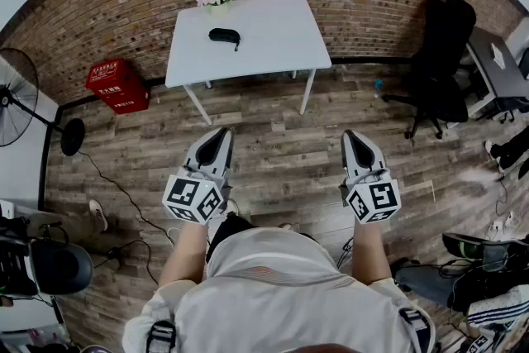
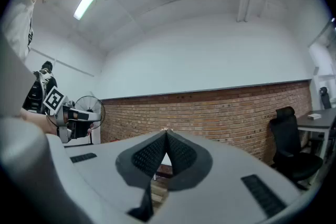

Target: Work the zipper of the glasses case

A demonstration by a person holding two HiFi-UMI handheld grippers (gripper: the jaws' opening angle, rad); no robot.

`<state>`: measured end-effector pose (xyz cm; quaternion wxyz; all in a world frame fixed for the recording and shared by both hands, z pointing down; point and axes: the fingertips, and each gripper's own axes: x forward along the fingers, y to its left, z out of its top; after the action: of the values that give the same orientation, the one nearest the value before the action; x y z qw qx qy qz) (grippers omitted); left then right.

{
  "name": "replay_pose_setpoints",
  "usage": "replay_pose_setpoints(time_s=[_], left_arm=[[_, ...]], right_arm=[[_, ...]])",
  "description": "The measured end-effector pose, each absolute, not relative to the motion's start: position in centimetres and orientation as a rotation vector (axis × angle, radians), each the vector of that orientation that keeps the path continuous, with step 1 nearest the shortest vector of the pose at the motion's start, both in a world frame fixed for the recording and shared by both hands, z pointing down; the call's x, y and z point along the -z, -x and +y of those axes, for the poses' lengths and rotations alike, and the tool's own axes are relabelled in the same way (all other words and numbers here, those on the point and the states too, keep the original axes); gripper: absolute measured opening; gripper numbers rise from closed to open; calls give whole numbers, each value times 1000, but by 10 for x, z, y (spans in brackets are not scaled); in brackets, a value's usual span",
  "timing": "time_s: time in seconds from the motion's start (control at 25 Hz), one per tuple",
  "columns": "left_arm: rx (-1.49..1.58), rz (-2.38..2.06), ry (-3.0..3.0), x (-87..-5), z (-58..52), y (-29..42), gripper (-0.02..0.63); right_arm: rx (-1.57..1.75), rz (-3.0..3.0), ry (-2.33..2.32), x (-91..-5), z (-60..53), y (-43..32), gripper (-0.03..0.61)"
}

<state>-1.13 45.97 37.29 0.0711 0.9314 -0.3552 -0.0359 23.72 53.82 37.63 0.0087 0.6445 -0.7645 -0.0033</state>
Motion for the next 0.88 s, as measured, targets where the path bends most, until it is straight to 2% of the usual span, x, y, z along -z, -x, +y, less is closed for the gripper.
replay_pose_setpoints(time_s=[0.48, 0.88], left_arm=[[95, -1040, -2800, -374, 459, 2, 28], [70, -1042, -2777, -381, 427, 33, 28]], right_arm=[[-14, -2381, -1997, -382, 539, -236, 52], [-60, -2432, -1934, -386, 506, -202, 52]])
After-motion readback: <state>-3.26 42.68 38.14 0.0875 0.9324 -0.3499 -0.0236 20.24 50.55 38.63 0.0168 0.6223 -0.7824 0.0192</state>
